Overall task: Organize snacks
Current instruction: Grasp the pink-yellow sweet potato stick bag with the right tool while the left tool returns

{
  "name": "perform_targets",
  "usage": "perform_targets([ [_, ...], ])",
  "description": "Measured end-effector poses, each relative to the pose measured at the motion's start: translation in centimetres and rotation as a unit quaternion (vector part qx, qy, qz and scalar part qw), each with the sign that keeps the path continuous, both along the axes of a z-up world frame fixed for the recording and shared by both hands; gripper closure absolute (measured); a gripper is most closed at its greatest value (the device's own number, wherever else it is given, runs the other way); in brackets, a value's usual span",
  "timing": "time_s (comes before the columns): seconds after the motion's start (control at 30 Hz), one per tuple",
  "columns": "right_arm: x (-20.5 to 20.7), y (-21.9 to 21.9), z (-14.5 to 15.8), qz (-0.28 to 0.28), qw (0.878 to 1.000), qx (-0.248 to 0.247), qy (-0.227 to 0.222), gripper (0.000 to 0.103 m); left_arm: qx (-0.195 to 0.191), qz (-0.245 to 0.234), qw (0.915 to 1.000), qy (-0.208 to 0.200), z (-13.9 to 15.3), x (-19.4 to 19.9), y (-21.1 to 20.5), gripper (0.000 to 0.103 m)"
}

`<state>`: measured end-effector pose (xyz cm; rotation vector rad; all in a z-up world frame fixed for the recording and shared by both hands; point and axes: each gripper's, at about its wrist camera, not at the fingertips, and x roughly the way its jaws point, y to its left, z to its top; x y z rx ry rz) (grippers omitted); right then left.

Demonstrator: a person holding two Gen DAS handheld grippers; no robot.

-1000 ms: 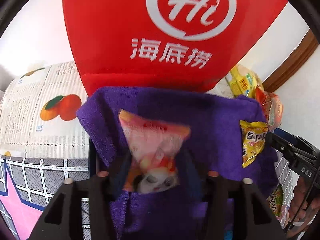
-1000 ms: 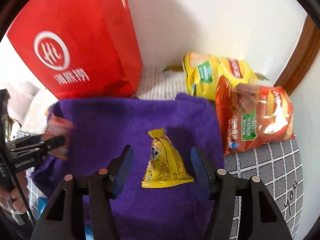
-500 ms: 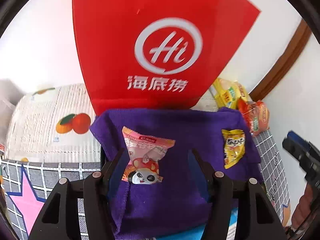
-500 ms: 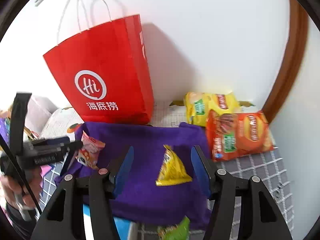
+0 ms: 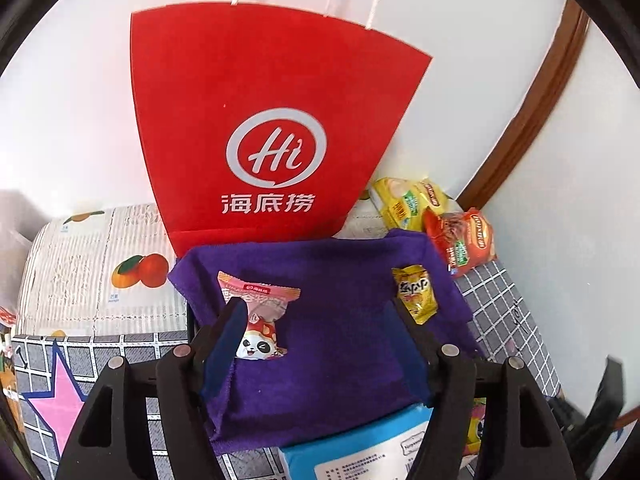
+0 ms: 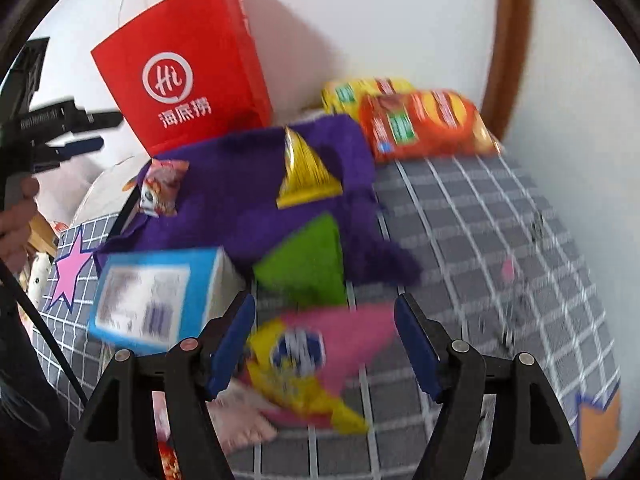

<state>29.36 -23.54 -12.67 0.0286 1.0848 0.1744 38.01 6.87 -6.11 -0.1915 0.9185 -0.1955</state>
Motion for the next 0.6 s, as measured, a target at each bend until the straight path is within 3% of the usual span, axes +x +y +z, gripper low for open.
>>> perform_targets([
  [0.13, -1.1, 0.5, -1.9, 0.000, 1.000, 0.010, 0.022, 0.031, -0.007, -0.002, 1.0000, -0.002, 0.6, -0.5, 0.0, 0.034],
  [0.2, -1.0, 0.9, -2.9, -0.003, 0.999, 0.031, 0.031, 0.026, -0.008, -0.004, 1.0000, -0.004, 0.8, -0.7, 0.0, 0.034],
  [0.3, -0.3, 1.7, -4.9, -0.006, 0.998, 0.016, 0.056, 0.026, -0.008, -0.007, 0.9999, -0.008, 1.2, -1.0, -0.2, 0.034],
  [0.33, -0.1, 1.9, -5.5, -0.005, 0.998, 0.012, 0.065, 0.029, -0.009, -0.009, 0.9999, -0.010, 1.4, -1.1, -0.1, 0.034],
  [0.37, -0.2, 2.0, -5.9, -0.008, 0.998, 0.012, 0.069, 0.039, -0.008, -0.010, 0.9998, -0.011, 1.6, -1.2, -0.1, 0.034],
  [0.43, -1.0, 1.6, -5.5, -0.012, 0.998, 0.025, 0.052, 0.040, -0.007, -0.008, 0.9998, -0.017, 2.0, -1.5, 0.2, 0.034],
  [0.53, -2.2, 1.1, -4.4, -0.016, 0.999, -0.003, 0.029, 0.041, -0.010, -0.003, 0.9996, -0.025, 2.5, -1.8, 0.5, 0.034],
  [0.6, -3.4, 0.2, -3.5, -0.029, 0.999, 0.004, 0.023, 0.041, -0.011, -0.007, 0.9996, -0.027, 2.7, -2.1, 0.3, 0.034],
])
